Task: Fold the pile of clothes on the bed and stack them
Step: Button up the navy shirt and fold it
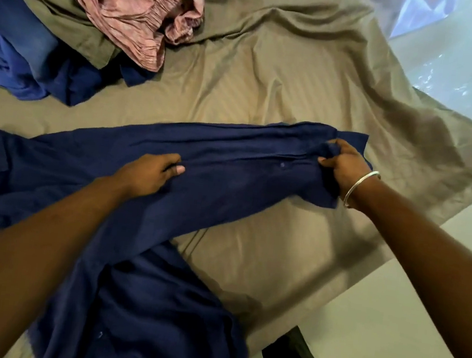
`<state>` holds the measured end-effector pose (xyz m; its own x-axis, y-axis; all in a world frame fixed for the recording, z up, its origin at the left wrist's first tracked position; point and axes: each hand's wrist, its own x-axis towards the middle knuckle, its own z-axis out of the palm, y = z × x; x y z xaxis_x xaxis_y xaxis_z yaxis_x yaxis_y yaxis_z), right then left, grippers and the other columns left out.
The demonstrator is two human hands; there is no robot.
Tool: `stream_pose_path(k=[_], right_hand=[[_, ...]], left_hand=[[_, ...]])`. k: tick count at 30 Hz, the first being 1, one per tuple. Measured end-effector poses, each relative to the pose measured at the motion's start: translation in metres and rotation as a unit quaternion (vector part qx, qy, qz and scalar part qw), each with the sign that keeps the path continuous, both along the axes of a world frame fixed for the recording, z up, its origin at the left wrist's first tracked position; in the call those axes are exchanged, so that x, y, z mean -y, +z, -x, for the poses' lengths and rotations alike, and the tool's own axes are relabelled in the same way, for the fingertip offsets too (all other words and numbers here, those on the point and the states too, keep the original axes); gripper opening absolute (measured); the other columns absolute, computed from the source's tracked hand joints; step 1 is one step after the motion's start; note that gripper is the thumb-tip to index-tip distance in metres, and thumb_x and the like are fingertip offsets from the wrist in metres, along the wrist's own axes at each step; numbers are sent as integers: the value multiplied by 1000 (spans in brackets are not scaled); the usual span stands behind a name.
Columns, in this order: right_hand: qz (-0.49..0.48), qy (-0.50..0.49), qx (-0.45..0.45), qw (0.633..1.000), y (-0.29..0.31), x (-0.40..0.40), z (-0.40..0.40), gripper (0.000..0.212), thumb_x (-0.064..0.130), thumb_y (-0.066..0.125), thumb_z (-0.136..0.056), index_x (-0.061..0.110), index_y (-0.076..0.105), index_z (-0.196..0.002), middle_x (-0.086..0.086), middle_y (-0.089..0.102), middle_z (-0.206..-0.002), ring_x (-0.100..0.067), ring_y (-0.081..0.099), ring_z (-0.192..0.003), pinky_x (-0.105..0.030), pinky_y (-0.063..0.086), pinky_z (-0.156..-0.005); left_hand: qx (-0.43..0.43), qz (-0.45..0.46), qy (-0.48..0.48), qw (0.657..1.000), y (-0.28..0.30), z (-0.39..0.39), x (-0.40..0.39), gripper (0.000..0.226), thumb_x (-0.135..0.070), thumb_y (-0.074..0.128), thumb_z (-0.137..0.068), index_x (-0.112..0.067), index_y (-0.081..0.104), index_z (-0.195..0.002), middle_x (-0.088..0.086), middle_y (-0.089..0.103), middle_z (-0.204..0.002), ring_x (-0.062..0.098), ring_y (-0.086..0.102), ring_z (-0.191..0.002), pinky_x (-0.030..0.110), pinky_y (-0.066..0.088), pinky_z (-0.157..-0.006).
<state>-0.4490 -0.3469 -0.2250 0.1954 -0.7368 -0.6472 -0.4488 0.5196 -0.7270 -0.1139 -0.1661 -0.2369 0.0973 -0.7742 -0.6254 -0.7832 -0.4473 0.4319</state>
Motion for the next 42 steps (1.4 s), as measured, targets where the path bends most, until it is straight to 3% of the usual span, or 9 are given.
stream_pose_path(k=[6,10,14,17,21,26,34,37,42], right_hand=[[200,41,-60,977,-11,15,10,28,-7,52,-73,16,52,-90,1,49,-73,3,44,-62,-21,36,-60],[353,87,-89,927,-14,26,18,37,-8,44,-68,0,53,-103,0,52,-79,-5,38,-68,-7,32,-61],[357,149,-243,890,-27,41,19,42,14,41,-73,7,50,-113,-11,56,-91,-29,49,-78,-33,35,-66],[385,176,-407,809,-22,33,7,41,23,47,-74,13,55,-113,-16,51,-128,-38,51,-109,-45,35,-85],[482,348,-261,761,-31,-6,-27,43,35,50,-91,21,53,-132,-11,38,-151,-27,39,-136,-55,26,-105],[337,390,-338,787,-79,-19,-31,57,55,28,-99,44,10,-153,0,-2,-165,-23,2,-151,-63,-2,-115],[341,394,-356,776,-94,-21,-37,59,55,16,-99,43,-2,-154,1,-12,-164,-23,-6,-151,-64,-3,-116],[342,390,-362,774,-96,-22,-37,60,56,15,-98,43,-3,-154,2,-13,-164,-23,-7,-151,-63,-3,-116],[352,375,-366,776,-99,-24,-37,61,56,16,-97,44,-2,-154,2,-13,-164,-22,-7,-151,-61,-5,-116]], left_hand=[[58,150,95,982,-6,12,40,30,-39,38,-104,-15,48,-89,1,57,-83,23,54,-78,39,40,-70],[102,172,109,974,-14,20,70,33,-39,34,-105,-11,48,-93,3,55,-88,28,54,-84,46,44,-76],[118,147,100,977,-27,31,91,34,-39,31,-106,-11,46,-92,6,53,-89,32,54,-89,47,41,-77],[138,116,98,979,-39,45,98,30,-38,34,-105,-14,48,-95,9,56,-101,33,52,-101,48,37,-83],[153,116,125,973,-45,56,94,32,-43,34,-104,-16,50,-100,7,56,-112,31,49,-109,49,33,-91],[155,141,68,975,-27,9,41,36,-52,35,-101,-22,53,-109,0,61,-113,25,53,-110,44,29,-89],[207,-29,148,967,0,-114,-68,31,-46,41,-101,-19,51,-91,6,61,-89,36,58,-99,50,35,-93],[161,74,183,967,9,-125,-61,25,-39,42,-103,-17,42,-91,10,56,-82,34,55,-82,48,42,-73],[188,142,175,956,0,-143,-35,20,-35,41,-104,-18,44,-95,9,53,-92,33,52,-91,46,37,-80]])
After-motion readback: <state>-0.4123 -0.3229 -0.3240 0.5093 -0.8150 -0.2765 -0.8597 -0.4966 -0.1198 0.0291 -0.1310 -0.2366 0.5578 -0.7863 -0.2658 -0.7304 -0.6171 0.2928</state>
